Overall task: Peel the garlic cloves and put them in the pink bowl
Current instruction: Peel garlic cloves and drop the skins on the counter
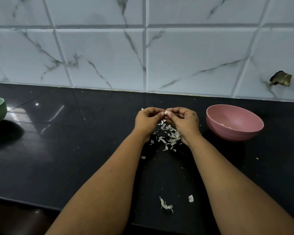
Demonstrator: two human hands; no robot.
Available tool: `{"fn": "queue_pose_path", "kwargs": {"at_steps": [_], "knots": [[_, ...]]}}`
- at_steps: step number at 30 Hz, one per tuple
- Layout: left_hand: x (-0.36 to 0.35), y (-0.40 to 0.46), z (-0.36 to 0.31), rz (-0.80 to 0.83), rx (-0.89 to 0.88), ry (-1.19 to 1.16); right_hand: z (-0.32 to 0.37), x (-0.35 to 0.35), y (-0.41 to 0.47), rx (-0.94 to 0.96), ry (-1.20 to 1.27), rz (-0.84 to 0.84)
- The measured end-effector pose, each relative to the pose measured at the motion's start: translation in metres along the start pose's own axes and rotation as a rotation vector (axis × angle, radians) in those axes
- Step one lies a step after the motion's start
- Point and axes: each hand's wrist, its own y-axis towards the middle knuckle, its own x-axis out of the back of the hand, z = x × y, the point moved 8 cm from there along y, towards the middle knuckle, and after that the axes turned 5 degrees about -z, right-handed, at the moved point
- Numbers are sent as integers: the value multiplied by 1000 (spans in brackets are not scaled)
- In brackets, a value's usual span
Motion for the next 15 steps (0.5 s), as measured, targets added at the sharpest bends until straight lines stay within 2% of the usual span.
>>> {"fn": "queue_pose_path", "kwargs": {"at_steps": [6, 11, 15], "knots": [[-3, 0, 1, 16, 34, -70, 1, -6, -3, -35, 24, 41], [-14, -3, 0, 142, 92, -215, -3, -12, -8, -208, 256, 149], [-15, -4, -2, 150, 103, -235, -5, -15, -9, -260, 353, 186]]}}
